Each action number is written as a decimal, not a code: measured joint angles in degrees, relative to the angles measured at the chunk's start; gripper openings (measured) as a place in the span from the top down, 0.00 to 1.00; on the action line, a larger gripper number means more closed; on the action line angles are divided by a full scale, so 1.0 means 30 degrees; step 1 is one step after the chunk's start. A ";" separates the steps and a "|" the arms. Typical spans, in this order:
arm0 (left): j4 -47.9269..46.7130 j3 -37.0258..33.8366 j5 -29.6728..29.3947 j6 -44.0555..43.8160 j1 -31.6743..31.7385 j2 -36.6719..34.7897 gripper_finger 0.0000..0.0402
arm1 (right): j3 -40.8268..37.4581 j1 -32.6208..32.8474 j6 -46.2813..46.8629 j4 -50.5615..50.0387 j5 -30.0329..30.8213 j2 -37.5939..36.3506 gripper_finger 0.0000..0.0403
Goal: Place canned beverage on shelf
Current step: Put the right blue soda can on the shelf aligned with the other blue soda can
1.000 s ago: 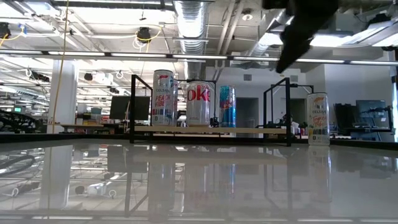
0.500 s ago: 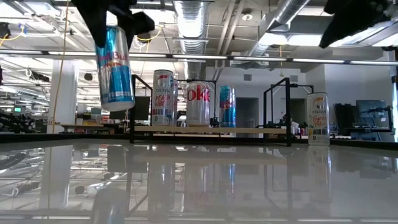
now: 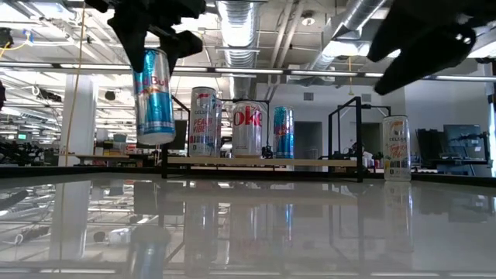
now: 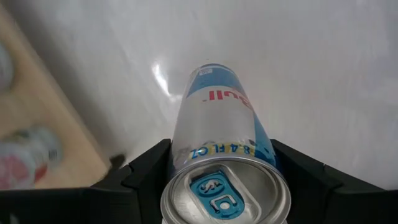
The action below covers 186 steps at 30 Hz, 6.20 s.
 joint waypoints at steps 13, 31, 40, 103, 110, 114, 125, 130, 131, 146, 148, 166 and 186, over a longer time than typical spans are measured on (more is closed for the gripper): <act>0.1727 -0.0002 0.0152 0.0775 0.0000 0.2842 0.41 | 0.0000 -0.1473 -0.5120 0.3933 -0.0026 0.0799 0.06; 0.3246 -0.0015 0.0164 0.0199 -0.0010 0.3705 0.34 | 0.0000 -0.2560 -0.8726 0.3897 -0.0139 0.0799 0.06; 0.2710 0.0308 -0.0325 -0.0601 -0.0044 0.3705 0.31 | 0.0000 -0.3545 -1.0976 0.3950 -0.0948 0.0792 0.06; 2.7439 -2.4474 -0.6918 -0.7761 0.1559 -2.0679 0.32 | 0.1298 -1.0912 -1.9261 2.2349 -0.5280 0.6158 0.06; 2.8988 -2.5376 -0.7508 -0.6317 0.1574 -2.0680 0.32 | 0.1690 -1.1098 -1.9270 2.2339 -0.4448 0.7042 0.06; 2.8960 -2.5376 -0.7521 -0.6306 0.1574 -2.0673 0.32 | 0.1690 -1.1145 -1.8809 2.2028 -0.4106 0.7058 0.06; 2.8888 -2.5376 -0.7520 -0.6109 0.1581 -2.0673 0.32 | 0.1654 -1.0963 -1.7275 2.0673 -0.4025 0.7058 0.06; 2.8880 -2.5369 -0.7514 -0.6117 0.1581 -2.0673 0.32 | 0.1654 -1.0852 -1.7259 2.0712 -0.3905 0.7058 0.06; 2.8884 -2.5369 -0.7514 -0.6117 0.1581 -2.0673 0.32 | 0.1654 -1.0846 -1.7259 2.0707 -0.3909 0.7058 0.07; 2.8274 -2.5347 -0.7507 -0.6124 0.1581 -2.0673 0.32 | 0.1581 -1.0357 -1.7243 1.9050 -0.3987 0.5433 0.36; 2.8078 -2.5347 -0.7507 -0.6131 0.1586 -2.0666 0.32 | 0.1590 -0.9977 -1.8114 1.7334 -0.3900 0.3830 0.36; 2.7788 -2.5347 -0.7521 -0.6525 0.1588 -2.0666 0.32 | -0.6807 -1.5461 -1.9597 1.6364 -0.8355 -0.6610 0.36; 2.7889 -2.5347 -0.7660 -0.6095 0.1588 -2.0666 0.32 | -0.6900 -2.1672 -2.0614 1.7492 -1.3889 -0.4118 0.36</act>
